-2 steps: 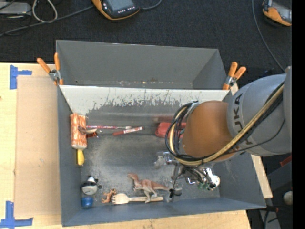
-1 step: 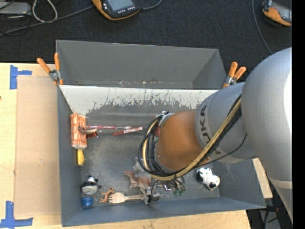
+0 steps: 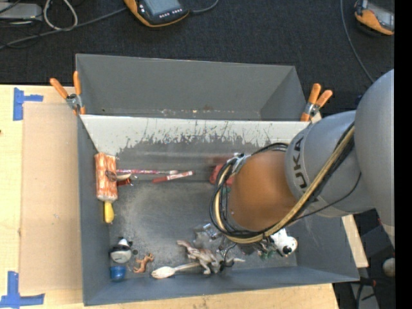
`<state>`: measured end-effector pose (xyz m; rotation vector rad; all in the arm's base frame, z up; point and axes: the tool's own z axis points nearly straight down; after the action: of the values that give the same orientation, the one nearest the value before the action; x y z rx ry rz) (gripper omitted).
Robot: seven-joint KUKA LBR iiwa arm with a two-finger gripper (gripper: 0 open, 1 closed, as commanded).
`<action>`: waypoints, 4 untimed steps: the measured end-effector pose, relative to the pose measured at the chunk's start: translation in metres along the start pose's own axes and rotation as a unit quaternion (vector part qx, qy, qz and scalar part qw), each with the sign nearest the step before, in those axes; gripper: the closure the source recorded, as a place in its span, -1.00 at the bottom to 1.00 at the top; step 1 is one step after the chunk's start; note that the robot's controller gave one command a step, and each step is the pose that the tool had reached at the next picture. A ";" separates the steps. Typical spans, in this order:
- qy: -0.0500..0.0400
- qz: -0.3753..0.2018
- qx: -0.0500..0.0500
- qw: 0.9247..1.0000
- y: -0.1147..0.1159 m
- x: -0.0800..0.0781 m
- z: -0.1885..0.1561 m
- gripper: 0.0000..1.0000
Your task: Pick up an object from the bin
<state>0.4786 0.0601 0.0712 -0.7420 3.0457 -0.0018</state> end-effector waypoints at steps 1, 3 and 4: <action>0.000 0.000 0.000 1.000 0.000 0.000 0.000 1.00; 0.002 -0.036 -0.001 0.999 -0.002 0.000 -0.044 1.00; 0.006 -0.039 -0.004 0.999 -0.002 0.003 -0.076 1.00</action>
Offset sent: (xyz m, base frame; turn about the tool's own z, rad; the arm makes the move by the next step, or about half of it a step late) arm -0.0013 0.0023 0.1243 -0.0338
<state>0.4764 0.0566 0.1474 -0.8651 3.0279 0.0040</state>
